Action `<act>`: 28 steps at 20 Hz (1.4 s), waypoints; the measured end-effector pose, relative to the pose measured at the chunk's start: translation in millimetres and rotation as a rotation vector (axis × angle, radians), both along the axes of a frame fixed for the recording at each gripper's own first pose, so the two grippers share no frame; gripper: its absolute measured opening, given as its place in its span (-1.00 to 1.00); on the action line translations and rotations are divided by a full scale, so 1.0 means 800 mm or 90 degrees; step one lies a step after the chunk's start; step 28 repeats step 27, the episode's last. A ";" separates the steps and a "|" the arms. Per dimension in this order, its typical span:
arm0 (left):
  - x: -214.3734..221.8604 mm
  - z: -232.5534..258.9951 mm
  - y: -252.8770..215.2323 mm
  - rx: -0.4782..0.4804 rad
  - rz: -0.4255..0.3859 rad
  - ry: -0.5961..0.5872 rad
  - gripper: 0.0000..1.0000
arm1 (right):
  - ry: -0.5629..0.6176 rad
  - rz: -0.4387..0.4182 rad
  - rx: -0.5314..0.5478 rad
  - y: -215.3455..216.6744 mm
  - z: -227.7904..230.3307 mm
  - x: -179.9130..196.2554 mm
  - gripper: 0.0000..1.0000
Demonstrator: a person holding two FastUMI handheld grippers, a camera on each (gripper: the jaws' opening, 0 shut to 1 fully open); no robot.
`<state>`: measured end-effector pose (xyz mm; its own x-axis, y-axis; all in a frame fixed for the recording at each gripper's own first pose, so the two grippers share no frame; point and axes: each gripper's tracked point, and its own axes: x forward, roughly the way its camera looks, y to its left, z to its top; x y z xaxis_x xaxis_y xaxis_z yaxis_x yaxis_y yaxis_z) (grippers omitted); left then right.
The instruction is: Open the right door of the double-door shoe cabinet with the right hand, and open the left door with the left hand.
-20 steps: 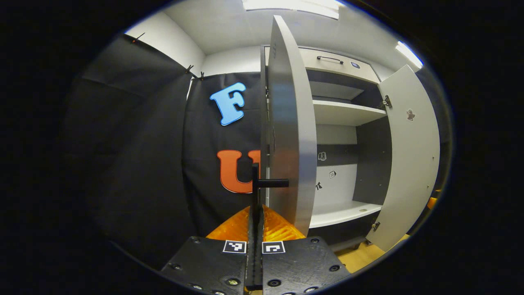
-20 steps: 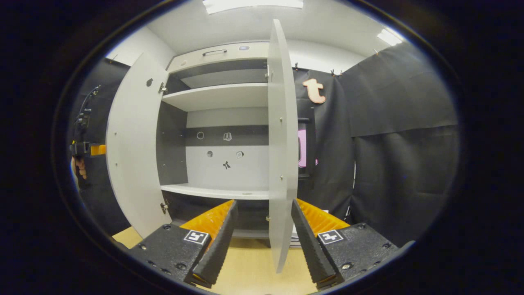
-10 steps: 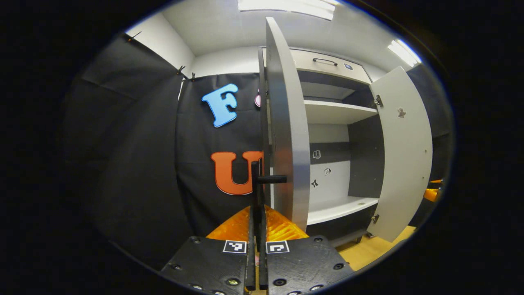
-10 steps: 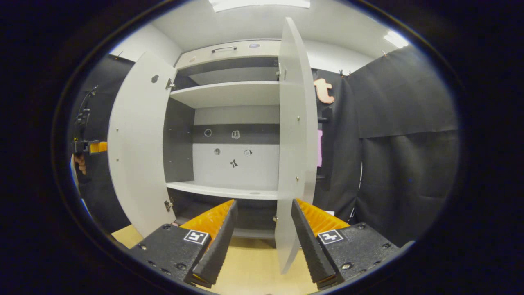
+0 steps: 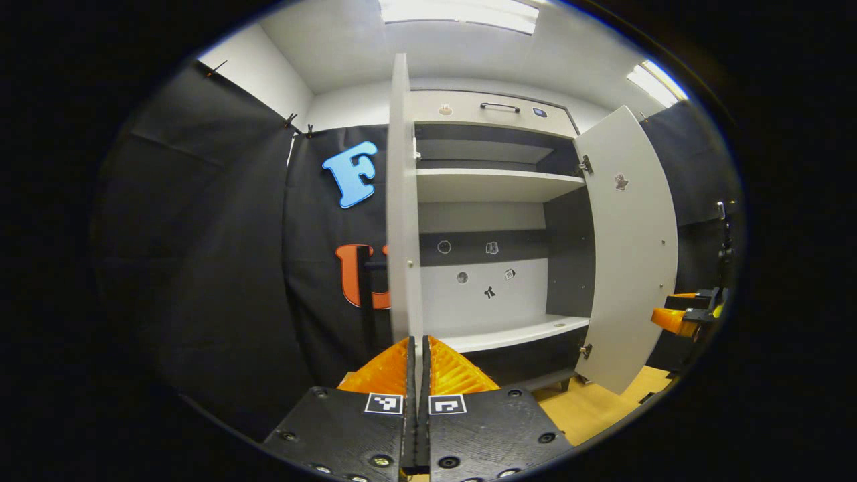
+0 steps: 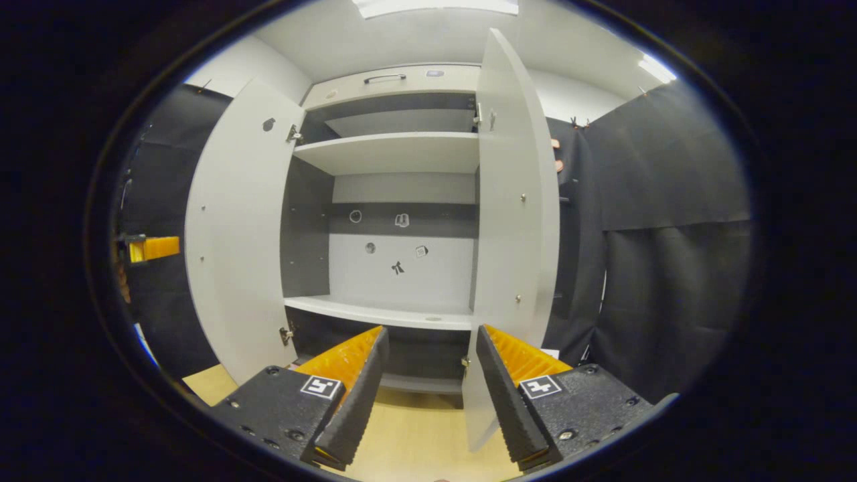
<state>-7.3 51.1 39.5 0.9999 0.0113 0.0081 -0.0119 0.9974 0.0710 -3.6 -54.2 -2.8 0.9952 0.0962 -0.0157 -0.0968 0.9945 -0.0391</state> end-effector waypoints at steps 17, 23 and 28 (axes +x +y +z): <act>0.056 -0.054 -0.109 -0.056 -0.049 0.019 0.88 | -0.023 -0.045 0.005 -0.044 -0.001 -0.025 0.65; 0.046 -0.046 -0.116 -0.027 -0.048 0.002 0.88 | -0.007 -0.023 0.033 -0.036 -0.014 -0.019 0.62; 0.045 -0.042 -0.113 -0.022 -0.044 0.000 0.87 | 0.001 -0.027 0.038 -0.037 -0.017 -0.016 0.65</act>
